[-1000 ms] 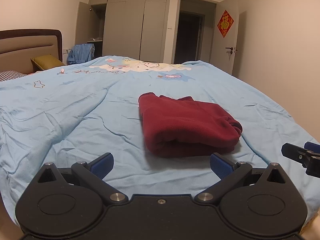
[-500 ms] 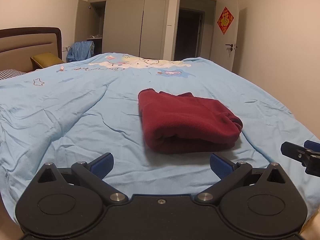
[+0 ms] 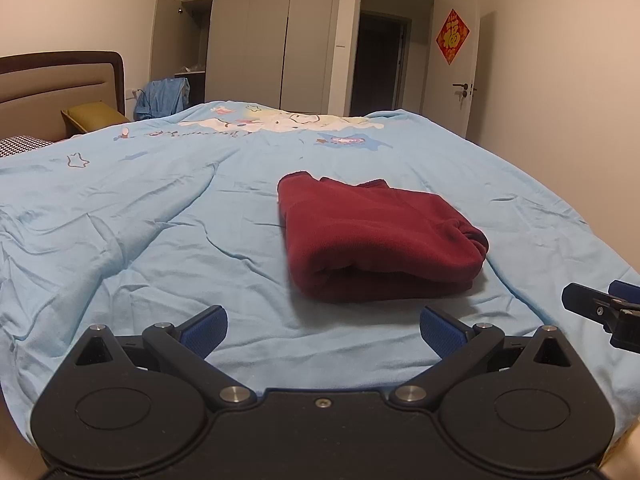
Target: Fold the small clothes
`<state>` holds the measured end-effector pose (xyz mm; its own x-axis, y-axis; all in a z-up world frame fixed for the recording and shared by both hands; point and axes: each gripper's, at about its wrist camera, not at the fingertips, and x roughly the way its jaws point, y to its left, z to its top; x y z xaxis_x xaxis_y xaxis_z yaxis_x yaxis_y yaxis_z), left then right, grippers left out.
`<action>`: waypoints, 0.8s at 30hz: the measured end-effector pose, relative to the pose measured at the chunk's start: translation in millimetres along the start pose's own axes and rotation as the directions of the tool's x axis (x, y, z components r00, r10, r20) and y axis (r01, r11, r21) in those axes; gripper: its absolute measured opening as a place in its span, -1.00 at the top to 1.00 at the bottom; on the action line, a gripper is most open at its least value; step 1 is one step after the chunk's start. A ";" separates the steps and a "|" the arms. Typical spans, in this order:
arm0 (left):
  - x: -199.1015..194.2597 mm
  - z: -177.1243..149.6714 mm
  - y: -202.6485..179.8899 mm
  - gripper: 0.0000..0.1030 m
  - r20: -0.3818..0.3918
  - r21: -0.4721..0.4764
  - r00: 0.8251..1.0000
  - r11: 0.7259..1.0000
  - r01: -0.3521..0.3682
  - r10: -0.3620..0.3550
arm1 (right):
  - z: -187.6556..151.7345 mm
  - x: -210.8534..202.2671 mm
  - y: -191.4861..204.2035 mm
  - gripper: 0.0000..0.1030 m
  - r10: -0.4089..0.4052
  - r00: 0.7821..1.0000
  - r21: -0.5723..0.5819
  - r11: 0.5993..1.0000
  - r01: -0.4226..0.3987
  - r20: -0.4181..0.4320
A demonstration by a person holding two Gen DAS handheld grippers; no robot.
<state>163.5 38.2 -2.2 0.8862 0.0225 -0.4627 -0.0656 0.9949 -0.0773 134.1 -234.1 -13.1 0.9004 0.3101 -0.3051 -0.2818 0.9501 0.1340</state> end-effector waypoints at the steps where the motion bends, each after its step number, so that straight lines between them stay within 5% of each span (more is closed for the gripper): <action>1: 0.3 0.0 -0.2 -0.99 -0.002 0.001 1.000 1.000 0.000 0.000 | -0.1 0.1 -0.1 -1.00 0.000 1.000 0.000 1.000 0.000 -0.001; 24: 10.9 1.4 3.2 -0.98 -0.060 -0.072 0.998 0.997 -0.019 0.014 | -1.4 9.1 -1.3 -1.00 0.004 1.000 0.008 1.000 -0.004 -0.029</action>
<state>173.6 41.7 -6.3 0.8561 0.0308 -0.5160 -0.1151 0.9845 -0.1322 142.2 -232.4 -17.3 0.8893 0.3150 -0.3317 -0.2828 0.9485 0.1426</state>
